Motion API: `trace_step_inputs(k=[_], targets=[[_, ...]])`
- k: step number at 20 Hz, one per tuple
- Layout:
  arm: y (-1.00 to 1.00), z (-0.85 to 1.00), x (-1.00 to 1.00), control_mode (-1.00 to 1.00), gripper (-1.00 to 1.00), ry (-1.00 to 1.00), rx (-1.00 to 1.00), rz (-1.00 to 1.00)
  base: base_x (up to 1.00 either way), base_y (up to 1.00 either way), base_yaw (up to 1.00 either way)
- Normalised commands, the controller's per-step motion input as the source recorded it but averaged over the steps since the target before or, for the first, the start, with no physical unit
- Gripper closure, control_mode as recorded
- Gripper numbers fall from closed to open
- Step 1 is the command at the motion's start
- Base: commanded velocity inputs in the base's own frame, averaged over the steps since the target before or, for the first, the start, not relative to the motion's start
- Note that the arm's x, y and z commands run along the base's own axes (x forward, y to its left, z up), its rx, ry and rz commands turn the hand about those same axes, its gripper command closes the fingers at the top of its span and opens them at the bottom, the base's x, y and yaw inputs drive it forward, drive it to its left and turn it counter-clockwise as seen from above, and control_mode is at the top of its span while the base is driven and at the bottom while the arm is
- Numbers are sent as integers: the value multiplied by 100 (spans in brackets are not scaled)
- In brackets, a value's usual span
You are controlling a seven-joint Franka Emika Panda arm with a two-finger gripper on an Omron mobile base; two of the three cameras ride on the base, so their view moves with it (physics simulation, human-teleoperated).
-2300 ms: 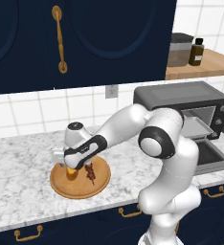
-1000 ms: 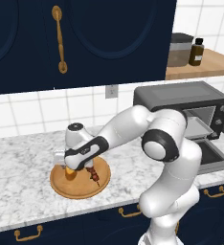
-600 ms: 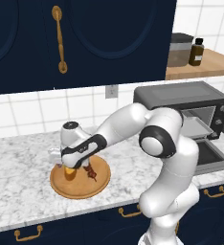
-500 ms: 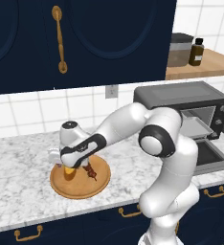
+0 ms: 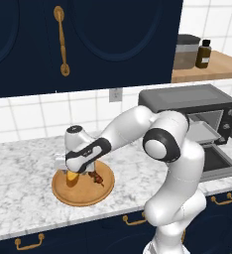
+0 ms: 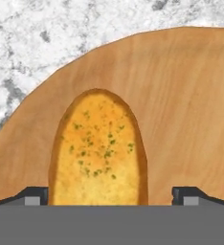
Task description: Pick up the kebab skewer and baguette bread, and place them inside the toaster oven. Close the toaster oven door and start by setting the timer.
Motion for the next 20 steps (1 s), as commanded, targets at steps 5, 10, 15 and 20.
trace_step_inputs(k=[5,10,15,20], targets=[[17,-28,-2,-100,-100,0,0,-1,0,0,0],[31,-40,0,-100,100,2,0,0,0,0,0],[15,-70,-14,-100,100,3,0,0,0,0,0],[0,-23,-34,-100,100,1,0,0,0,0,0]])
